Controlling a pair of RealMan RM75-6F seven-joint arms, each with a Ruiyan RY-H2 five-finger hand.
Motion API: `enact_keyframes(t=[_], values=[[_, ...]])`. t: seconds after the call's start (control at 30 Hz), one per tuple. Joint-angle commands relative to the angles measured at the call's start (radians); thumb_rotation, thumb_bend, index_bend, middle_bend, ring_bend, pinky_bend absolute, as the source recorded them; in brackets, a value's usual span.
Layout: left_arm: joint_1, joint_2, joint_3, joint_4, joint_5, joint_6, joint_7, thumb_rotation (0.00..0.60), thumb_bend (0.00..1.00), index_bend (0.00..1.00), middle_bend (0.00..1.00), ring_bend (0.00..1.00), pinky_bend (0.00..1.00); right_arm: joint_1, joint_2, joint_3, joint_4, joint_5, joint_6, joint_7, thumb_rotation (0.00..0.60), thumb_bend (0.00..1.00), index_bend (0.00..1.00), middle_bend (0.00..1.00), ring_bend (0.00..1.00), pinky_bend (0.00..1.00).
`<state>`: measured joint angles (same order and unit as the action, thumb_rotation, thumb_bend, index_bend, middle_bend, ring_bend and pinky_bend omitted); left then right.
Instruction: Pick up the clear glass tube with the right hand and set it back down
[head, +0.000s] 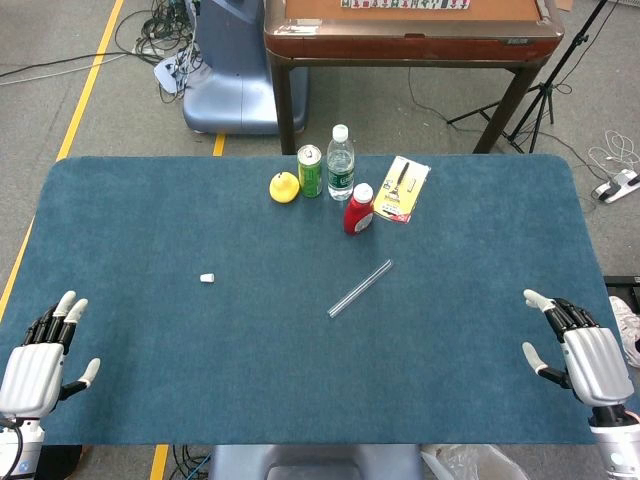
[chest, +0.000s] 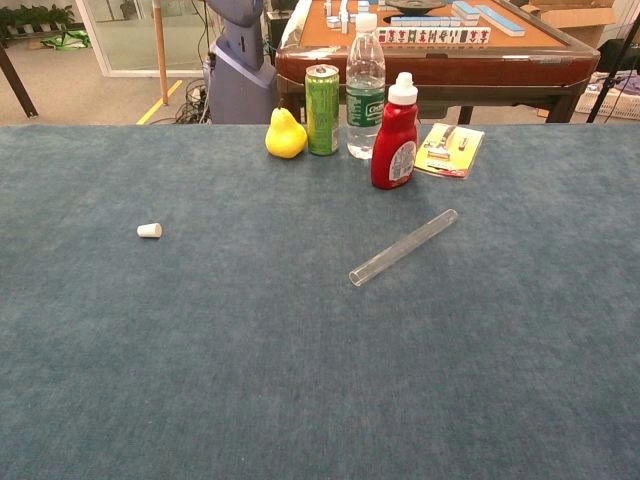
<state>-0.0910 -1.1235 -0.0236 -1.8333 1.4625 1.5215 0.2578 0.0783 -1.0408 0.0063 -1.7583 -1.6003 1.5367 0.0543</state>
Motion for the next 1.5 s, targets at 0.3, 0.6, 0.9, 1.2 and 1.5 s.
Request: enact_keyframes(t=[0.3, 0.6, 0.9, 1.2, 1.5], values=[[0.012, 0.002, -0.001, -0.021, 0.012, 0.014, -0.003, 0.6, 0.28, 0.0, 0.0, 0.08, 0.11, 0.034, 0.007, 0.012, -0.016, -0.041, -0.032, 0.011, 0.6, 0.35, 0.17, 0.42, 0.37, 0.44], [0.022, 0.021, -0.003, -0.043, 0.029, 0.027, -0.02, 0.6, 0.28, 0.0, 0.0, 0.08, 0.11, 0.138, 0.016, 0.046, -0.05, -0.086, -0.148, -0.086, 0.6, 0.33, 0.26, 0.78, 0.83, 0.97], [0.031, 0.032, -0.011, -0.05, 0.027, 0.037, -0.027, 0.6, 0.28, 0.0, 0.0, 0.08, 0.11, 0.294, -0.01, 0.107, -0.079, 0.001, -0.373, -0.219, 0.6, 0.29, 0.42, 1.0, 1.0, 1.0], [0.034, 0.034, -0.013, -0.048, 0.021, 0.032, -0.025, 0.6, 0.28, 0.0, 0.0, 0.08, 0.11, 0.428, -0.118, 0.16, 0.0, 0.109, -0.523, -0.373, 0.6, 0.29, 0.46, 1.0, 1.0, 1.0], [0.033, 0.03, -0.007, -0.048, 0.026, 0.018, -0.014, 0.6, 0.28, 0.0, 0.0, 0.08, 0.11, 0.535, -0.246, 0.181, 0.102, 0.222, -0.629, -0.439, 0.6, 0.29, 0.46, 1.0, 1.0, 1.0]])
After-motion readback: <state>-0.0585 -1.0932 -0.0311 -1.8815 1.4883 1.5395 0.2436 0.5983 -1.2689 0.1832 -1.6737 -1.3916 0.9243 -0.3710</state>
